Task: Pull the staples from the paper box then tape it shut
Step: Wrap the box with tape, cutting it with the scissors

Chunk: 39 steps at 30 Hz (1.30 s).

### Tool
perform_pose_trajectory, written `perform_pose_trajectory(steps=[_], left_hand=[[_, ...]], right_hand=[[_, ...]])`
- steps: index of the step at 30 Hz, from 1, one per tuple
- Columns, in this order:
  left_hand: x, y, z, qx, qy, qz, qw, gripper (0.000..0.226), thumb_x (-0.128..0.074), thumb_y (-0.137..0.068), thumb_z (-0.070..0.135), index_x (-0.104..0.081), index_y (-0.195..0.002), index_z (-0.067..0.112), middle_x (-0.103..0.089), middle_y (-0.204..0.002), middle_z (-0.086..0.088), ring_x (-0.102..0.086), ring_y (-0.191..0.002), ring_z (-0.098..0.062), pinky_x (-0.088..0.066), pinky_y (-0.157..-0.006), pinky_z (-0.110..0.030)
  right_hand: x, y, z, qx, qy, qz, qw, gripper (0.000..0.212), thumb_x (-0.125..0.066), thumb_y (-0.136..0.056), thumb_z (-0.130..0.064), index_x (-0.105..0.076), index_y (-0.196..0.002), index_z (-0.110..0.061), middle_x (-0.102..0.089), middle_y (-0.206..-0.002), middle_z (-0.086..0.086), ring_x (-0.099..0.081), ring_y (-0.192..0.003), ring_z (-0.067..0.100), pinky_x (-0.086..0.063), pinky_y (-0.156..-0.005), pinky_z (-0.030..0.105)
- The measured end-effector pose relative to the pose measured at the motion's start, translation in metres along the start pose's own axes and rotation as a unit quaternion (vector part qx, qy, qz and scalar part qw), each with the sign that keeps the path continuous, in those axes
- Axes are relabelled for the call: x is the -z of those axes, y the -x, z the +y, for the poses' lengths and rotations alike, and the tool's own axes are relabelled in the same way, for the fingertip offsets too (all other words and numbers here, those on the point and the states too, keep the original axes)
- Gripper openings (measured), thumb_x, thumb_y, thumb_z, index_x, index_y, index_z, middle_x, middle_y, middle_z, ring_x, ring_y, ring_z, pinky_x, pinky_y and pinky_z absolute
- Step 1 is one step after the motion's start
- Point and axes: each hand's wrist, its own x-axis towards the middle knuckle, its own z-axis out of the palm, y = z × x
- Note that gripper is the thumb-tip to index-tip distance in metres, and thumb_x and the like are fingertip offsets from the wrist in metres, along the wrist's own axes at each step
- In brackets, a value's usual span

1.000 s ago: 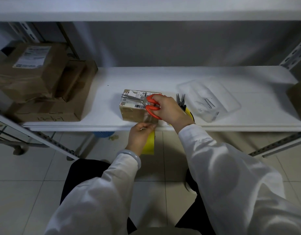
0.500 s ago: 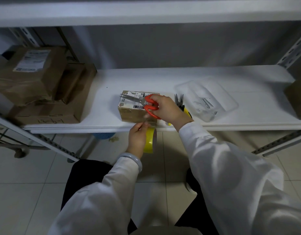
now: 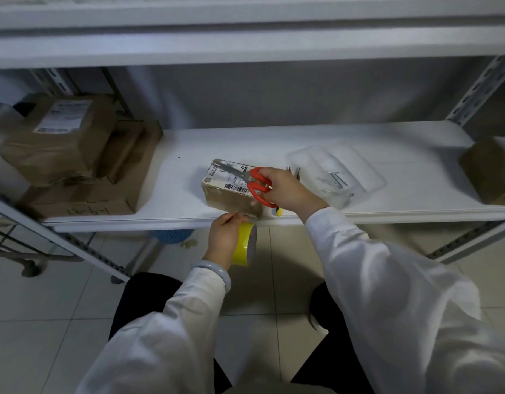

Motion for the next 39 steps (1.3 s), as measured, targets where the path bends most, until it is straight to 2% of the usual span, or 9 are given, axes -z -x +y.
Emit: perform_pose_trajectory(steps=[3, 8, 10, 15, 21, 25, 29, 32, 39], left_hand=[[0.006, -0.002, -0.001, -0.003, 0.005, -0.006, 1.0, 0.017, -0.057, -0.089, 0.018, -0.063, -0.073, 0.019, -0.062, -0.096, -0.009, -0.055, -0.093, -0.024, -0.041, -0.091, -0.032], [0.007, -0.008, -0.003, 0.004, 0.011, -0.031, 0.999, 0.022, -0.056, -0.09, 0.016, -0.061, -0.07, 0.021, -0.062, -0.086, -0.003, -0.054, -0.095, -0.024, -0.041, -0.096, -0.035], [0.006, -0.009, -0.004, 0.003, 0.002, -0.027, 1.0, 0.019, -0.055, -0.091, 0.018, -0.062, -0.073, 0.019, -0.062, -0.095, -0.008, -0.054, -0.095, -0.024, -0.041, -0.099, -0.036], [0.005, -0.011, -0.008, -0.022, -0.033, -0.023, 0.999, 0.024, -0.051, -0.093, 0.02, -0.067, -0.103, 0.004, -0.059, -0.097, -0.005, -0.05, -0.092, -0.019, -0.033, -0.084, -0.024], [0.009, -0.01, -0.009, -0.029, -0.047, -0.007, 0.998, 0.024, -0.053, -0.092, 0.021, -0.068, -0.099, 0.004, -0.061, -0.096, -0.005, -0.052, -0.091, -0.019, -0.033, -0.084, -0.024], [0.012, -0.012, -0.006, -0.034, -0.044, -0.015, 0.998, 0.015, -0.055, -0.091, 0.019, -0.067, -0.09, 0.009, -0.061, -0.095, -0.006, -0.052, -0.09, -0.021, -0.035, -0.084, -0.026], [0.013, -0.014, -0.006, -0.038, -0.057, -0.01, 0.998, 0.021, -0.055, -0.09, 0.019, -0.069, -0.098, 0.006, -0.061, -0.098, -0.006, -0.051, -0.09, -0.019, -0.034, -0.083, -0.025], [0.012, -0.012, -0.006, -0.038, -0.057, -0.011, 0.998, 0.021, -0.055, -0.09, 0.018, -0.069, -0.099, 0.005, -0.06, -0.095, -0.003, -0.051, -0.089, -0.017, -0.033, -0.082, -0.025], [0.015, -0.005, -0.003, -0.042, -0.049, -0.024, 0.998, 0.007, -0.058, -0.087, 0.013, -0.064, -0.085, 0.01, -0.06, -0.089, -0.007, -0.052, -0.085, -0.021, -0.036, -0.083, -0.026]], right_hand=[[-0.006, 0.001, 0.003, 0.024, 0.074, 0.026, 0.997, 0.02, -0.064, -0.082, -0.006, -0.064, -0.099, -0.017, -0.061, -0.097, 0.002, -0.054, -0.09, 0.015, -0.037, -0.073, 0.012], [-0.016, 0.002, 0.008, 0.04, 0.11, 0.035, 0.993, 0.03, -0.068, -0.082, -0.022, -0.064, -0.11, -0.012, -0.067, -0.111, 0.007, -0.062, -0.104, 0.025, -0.049, -0.095, 0.034], [-0.016, 0.0, 0.01, 0.045, 0.102, 0.042, 0.993, 0.029, -0.068, -0.082, -0.019, -0.065, -0.109, -0.012, -0.067, -0.112, 0.007, -0.061, -0.104, 0.024, -0.048, -0.095, 0.03], [-0.006, -0.003, 0.008, -0.005, -0.026, 0.034, 0.999, 0.027, -0.073, -0.077, -0.005, -0.063, -0.101, -0.011, -0.063, -0.097, 0.003, -0.06, -0.09, 0.017, -0.046, -0.079, 0.021], [0.002, -0.001, -0.002, -0.007, -0.091, 0.061, 0.994, 0.032, -0.081, -0.07, -0.011, -0.06, -0.094, -0.014, -0.061, -0.086, -0.004, -0.057, -0.081, 0.011, -0.045, -0.067, 0.007], [0.013, 0.014, -0.013, -0.045, -0.094, 0.096, 0.99, 0.03, -0.082, -0.067, -0.031, -0.059, -0.077, -0.016, -0.058, -0.07, -0.005, -0.054, -0.066, 0.01, -0.045, -0.064, 0.019], [0.013, 0.033, -0.016, -0.091, -0.089, -0.011, 0.992, 0.023, -0.076, -0.074, -0.039, -0.064, -0.069, -0.02, -0.058, -0.048, -0.005, -0.058, -0.049, 0.015, -0.046, -0.054, 0.021], [0.008, 0.039, -0.017, -0.117, -0.045, -0.077, 0.989, 0.03, -0.068, -0.078, -0.049, -0.055, -0.064, -0.026, -0.055, -0.056, -0.005, -0.052, -0.037, 0.008, -0.043, -0.054, 0.021], [0.006, 0.047, -0.009, -0.224, -0.032, -0.194, 0.955, 0.051, -0.05, -0.083, -0.063, -0.046, -0.071, -0.014, -0.046, -0.054, 0.003, -0.054, -0.048, 0.015, -0.042, -0.067, 0.028]])
